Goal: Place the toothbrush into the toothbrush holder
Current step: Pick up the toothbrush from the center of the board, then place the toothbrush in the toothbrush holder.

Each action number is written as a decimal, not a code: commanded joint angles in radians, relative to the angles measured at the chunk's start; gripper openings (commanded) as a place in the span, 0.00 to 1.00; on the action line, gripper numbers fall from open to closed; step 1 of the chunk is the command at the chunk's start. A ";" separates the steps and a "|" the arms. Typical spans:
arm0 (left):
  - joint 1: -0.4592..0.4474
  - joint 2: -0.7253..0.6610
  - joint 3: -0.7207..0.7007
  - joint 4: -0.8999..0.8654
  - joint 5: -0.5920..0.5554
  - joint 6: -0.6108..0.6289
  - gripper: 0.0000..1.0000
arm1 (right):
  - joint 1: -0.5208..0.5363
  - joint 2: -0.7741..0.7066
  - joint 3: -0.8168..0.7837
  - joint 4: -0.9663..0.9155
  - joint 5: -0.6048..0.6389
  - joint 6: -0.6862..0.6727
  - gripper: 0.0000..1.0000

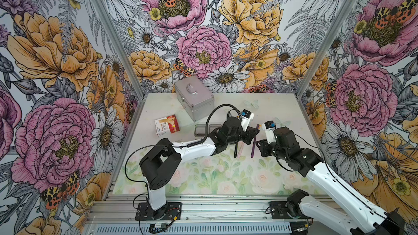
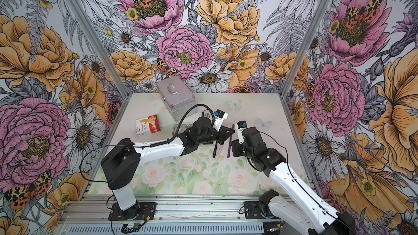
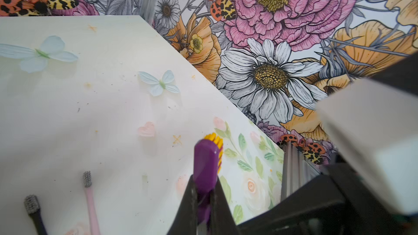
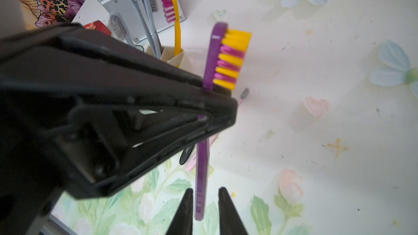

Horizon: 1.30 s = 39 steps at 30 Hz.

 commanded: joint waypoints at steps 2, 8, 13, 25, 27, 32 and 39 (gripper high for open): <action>0.009 -0.055 -0.017 -0.024 -0.059 0.064 0.00 | 0.009 -0.017 0.020 -0.011 0.023 -0.010 0.33; 0.003 -0.112 -0.029 -0.031 -0.126 0.144 0.00 | 0.009 -0.037 0.015 -0.014 0.061 -0.009 0.37; -0.008 -0.180 -0.034 -0.032 -0.180 0.248 0.00 | 0.008 -0.037 0.014 -0.014 0.082 -0.010 0.39; -0.030 -0.300 -0.172 0.149 -0.481 0.472 0.00 | 0.006 -0.022 0.000 -0.014 0.109 -0.025 0.40; -0.030 -0.305 -0.191 0.173 -0.513 0.489 0.00 | 0.004 -0.019 -0.004 -0.013 0.114 -0.023 0.40; -0.026 -0.300 -0.244 0.277 -0.528 0.517 0.00 | 0.005 -0.002 -0.013 -0.013 0.116 -0.015 0.40; -0.025 -0.273 -0.246 0.314 -0.559 0.530 0.00 | 0.005 0.000 -0.020 -0.013 0.111 -0.011 0.41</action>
